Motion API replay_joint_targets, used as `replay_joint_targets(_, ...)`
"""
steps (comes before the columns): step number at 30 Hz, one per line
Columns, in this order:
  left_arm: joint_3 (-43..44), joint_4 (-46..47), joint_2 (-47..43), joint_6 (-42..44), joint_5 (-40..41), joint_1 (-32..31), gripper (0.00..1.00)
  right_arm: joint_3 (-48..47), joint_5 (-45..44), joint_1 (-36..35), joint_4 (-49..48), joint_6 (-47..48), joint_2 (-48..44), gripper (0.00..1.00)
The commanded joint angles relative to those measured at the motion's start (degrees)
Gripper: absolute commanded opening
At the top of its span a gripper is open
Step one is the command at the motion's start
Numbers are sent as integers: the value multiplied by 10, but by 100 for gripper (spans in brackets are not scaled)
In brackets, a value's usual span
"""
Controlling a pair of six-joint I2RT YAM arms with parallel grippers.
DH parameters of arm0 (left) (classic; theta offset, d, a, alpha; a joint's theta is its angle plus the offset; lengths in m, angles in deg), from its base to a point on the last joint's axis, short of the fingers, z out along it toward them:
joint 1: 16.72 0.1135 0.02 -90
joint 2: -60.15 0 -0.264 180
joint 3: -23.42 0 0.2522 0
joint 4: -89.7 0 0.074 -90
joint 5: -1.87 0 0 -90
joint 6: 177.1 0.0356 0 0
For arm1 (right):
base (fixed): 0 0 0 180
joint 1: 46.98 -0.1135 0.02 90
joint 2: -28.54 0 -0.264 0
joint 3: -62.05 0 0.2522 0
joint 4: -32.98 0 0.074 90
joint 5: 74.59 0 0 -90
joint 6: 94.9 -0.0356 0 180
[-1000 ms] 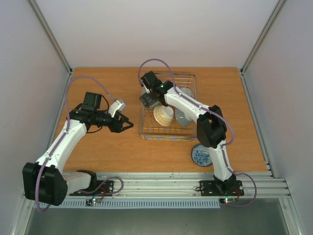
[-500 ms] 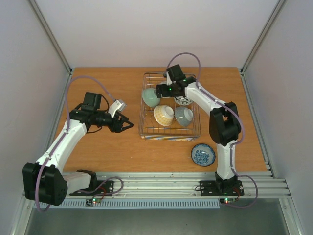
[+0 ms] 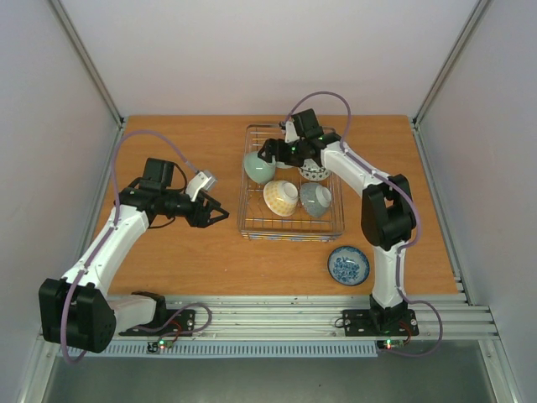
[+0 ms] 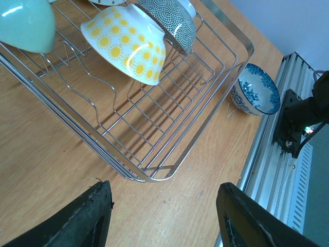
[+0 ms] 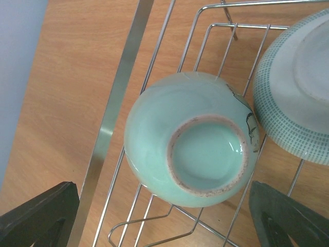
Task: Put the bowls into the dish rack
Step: Adjust the bowl in the dish rack.
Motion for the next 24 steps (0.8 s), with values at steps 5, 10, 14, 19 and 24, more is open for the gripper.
replay_joint_targets(5,-6,16,-6,10,2,3,57,-15,-7,-1,13,-4,24,90)
replay_joint_targets(10,-6,15,-5,9,3,3,57,-34,-3,-1,17,-5,49,90)
replay_joint_targets(14,-6,15,-5,10,4,3,57,-49,1,-1,18,-7,69,88)
replay_joint_targets(19,-6,15,-4,10,5,3,57,-53,-1,-1,14,-9,80,85)
replay_joint_targets(24,-7,15,-2,10,6,3,57,-43,4,-1,-3,-15,79,81)
